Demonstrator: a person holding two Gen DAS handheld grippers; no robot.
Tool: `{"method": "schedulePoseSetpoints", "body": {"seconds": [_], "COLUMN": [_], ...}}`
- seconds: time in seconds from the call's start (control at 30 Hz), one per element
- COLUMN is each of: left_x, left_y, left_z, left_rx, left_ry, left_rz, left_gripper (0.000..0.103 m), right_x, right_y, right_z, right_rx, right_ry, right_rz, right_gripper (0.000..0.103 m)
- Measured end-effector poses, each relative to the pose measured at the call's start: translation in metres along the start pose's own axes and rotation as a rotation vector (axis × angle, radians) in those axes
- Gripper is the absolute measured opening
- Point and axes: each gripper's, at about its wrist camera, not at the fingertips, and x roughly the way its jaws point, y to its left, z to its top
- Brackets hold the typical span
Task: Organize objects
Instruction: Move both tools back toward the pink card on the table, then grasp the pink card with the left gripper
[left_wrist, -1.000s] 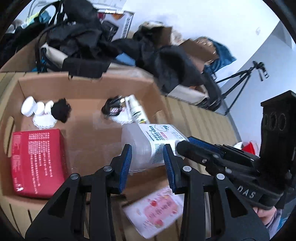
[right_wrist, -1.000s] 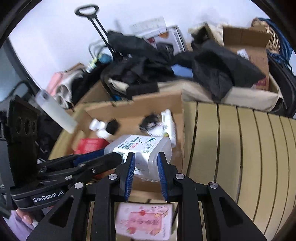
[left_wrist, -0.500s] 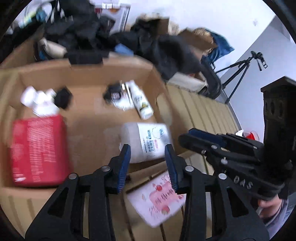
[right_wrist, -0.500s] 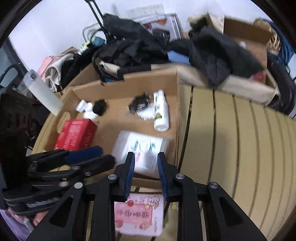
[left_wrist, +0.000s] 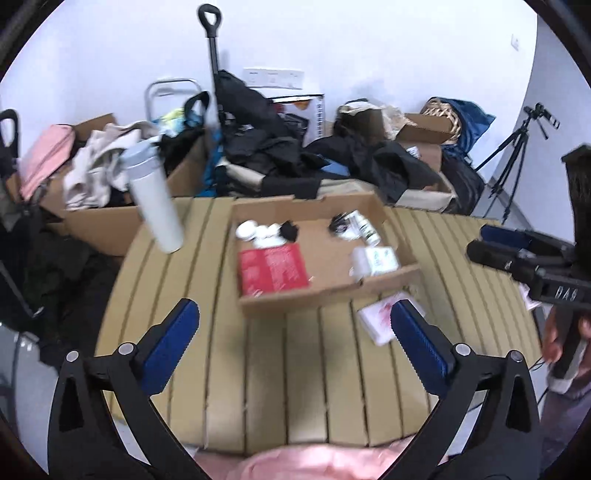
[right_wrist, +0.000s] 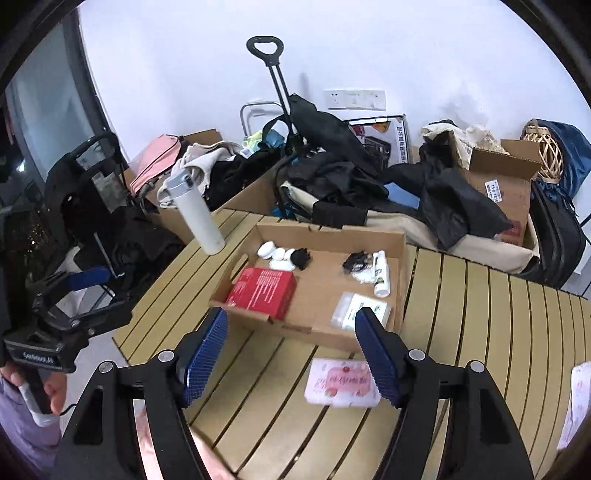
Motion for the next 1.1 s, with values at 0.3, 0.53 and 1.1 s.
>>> {"method": "schedulePoseSetpoints", "body": {"seconds": [0.3, 0.53, 1.1], "left_x": [-0.044, -0.036, 0.169], "left_y": [-0.002, -0.024, -0.088], "left_z": [-0.088, -0.149, -0.072], "left_rx": [-0.135, -0.2, -0.149], "left_ry": [-0.101, -0.02, 0.222], "left_rz": [0.02, -0.07, -0.27], "left_gripper": [0.103, 0.103, 0.072], "right_x": [-0.043, -0.06, 0.057], "right_y": [0.007, -0.015, -0.097], "right_z": [-0.077, -0.187, -0.134], "right_rx": [-0.041, 0.053, 0.206], "right_ry": [-0.014, 0.022, 0.094], "right_rz": [-0.016, 0.004, 0.046], "right_gripper": [0.075, 0.075, 0.064]}}
